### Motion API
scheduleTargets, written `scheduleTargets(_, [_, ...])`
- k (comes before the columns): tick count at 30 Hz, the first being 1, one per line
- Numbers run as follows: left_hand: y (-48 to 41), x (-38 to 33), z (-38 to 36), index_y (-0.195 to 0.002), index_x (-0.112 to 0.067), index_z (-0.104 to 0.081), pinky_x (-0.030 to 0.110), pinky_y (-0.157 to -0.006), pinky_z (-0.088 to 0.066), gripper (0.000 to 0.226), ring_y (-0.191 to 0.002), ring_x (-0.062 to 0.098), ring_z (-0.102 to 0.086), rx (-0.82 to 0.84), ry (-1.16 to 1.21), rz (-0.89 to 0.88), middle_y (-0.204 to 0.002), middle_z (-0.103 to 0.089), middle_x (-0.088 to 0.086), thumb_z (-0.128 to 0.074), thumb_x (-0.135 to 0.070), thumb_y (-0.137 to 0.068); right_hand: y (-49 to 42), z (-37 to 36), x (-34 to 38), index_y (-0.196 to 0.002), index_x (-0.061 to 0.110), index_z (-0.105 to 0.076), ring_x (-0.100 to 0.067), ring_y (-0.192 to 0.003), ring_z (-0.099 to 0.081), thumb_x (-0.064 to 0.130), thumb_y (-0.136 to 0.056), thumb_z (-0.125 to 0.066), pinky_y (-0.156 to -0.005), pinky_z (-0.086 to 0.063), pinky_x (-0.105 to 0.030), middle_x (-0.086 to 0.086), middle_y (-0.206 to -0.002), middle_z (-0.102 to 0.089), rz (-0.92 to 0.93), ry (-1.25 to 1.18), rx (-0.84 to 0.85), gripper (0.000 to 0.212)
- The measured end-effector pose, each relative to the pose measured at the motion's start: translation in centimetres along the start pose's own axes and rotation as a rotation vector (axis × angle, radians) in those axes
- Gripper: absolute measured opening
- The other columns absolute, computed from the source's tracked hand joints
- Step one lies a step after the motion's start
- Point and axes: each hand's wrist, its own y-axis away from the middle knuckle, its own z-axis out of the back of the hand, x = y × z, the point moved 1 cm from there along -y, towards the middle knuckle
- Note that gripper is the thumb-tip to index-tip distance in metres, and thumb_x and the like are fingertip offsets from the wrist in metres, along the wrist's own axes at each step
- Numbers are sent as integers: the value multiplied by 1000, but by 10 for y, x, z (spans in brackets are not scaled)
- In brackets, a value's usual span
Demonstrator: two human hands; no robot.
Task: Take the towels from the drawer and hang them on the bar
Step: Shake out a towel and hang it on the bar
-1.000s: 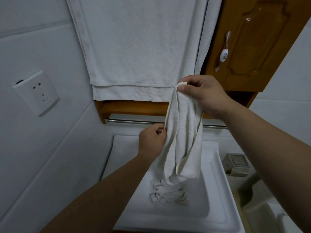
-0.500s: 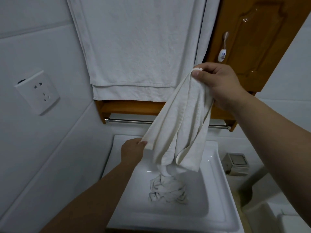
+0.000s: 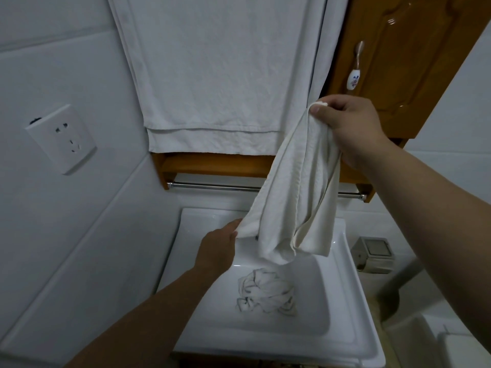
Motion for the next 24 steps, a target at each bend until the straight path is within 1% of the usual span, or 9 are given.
scheduleTargets(2, [5,-7,-1,-149,-24,-39,31,-74,-53,44,-77,21,-65,16,19,-15,-93,-71,7,-37,-21,-105,0,0,0,-99,20,-72,-11,-95,-68,23,-95,-65,-87,-55,-28,2,-99,-71,-3,4,-15,9])
scheduleTargets(4, [8,-12,2,-152,-29,-29,26,-64,-49,48,-65,16,-59,-7,34,-33,-78,-65,2,-36,-20,-105,-1,2,0,-100,20,-73,-10,-95,-68,23,-95,-65,-86,-55,-27,3,-98,-72,-6,3,-27,9])
scheduleTargets(6, [10,-12,8,-152,-35,-20,25,-62,-51,55,-62,13,-59,-57,20,-77,-75,-64,0,-39,-17,-104,-2,6,-1,-105,16,-73,-10,-96,-68,23,-95,-65,-84,-55,-26,3,-101,-71,-18,5,-44,14])
scheduleTargets(9, [12,0,13,-152,-45,-5,34,-64,-60,80,-66,18,-67,-71,-53,-198,-81,-69,5,-52,-8,-98,-3,12,-2,-109,12,-73,-7,-93,-68,24,-95,-65,-79,-54,-21,3,-101,-72,-41,-11,-82,19])
scheduleTargets(12, [17,5,13,-149,-54,10,39,-54,-59,109,-59,21,-66,-19,-160,-348,-76,-67,7,-62,1,-89,-3,14,-4,-108,12,-73,-4,-88,-66,24,-95,-65,-73,-52,-17,7,-97,-70,-75,-29,-117,19])
scheduleTargets(14, [18,2,13,-154,-44,-3,37,-47,-57,112,-56,20,-65,-26,-216,-451,-79,-69,7,-71,6,-79,-2,13,-5,-108,13,-73,-4,-87,-67,23,-95,-66,-70,-52,-17,7,-96,-70,-102,-50,-127,18])
scheduleTargets(17, [20,-10,8,-145,-26,-38,32,-46,-56,87,-61,21,-66,-34,-292,-562,-95,-73,7,-77,3,-72,-1,8,-5,-107,13,-74,-7,-88,-69,23,-95,-66,-71,-54,-19,4,-98,-72,-126,-65,-115,18])
scheduleTargets(20, [15,-22,4,-124,-12,-63,33,-51,-57,54,-68,26,-69,-64,-272,-473,-94,-73,9,-77,3,-74,1,1,-2,-108,12,-73,-7,-88,-69,22,-95,-66,-72,-55,-19,2,-99,-73,-116,-64,-79,18])
scheduleTargets(24, [5,-25,-1,-99,-6,-73,32,-50,-56,27,-63,27,-64,-52,-292,-439,-93,-70,12,-68,6,-75,6,-6,2,-102,16,-74,-5,-83,-72,23,-95,-65,-72,-56,-20,4,-96,-74,-101,-64,-30,13])
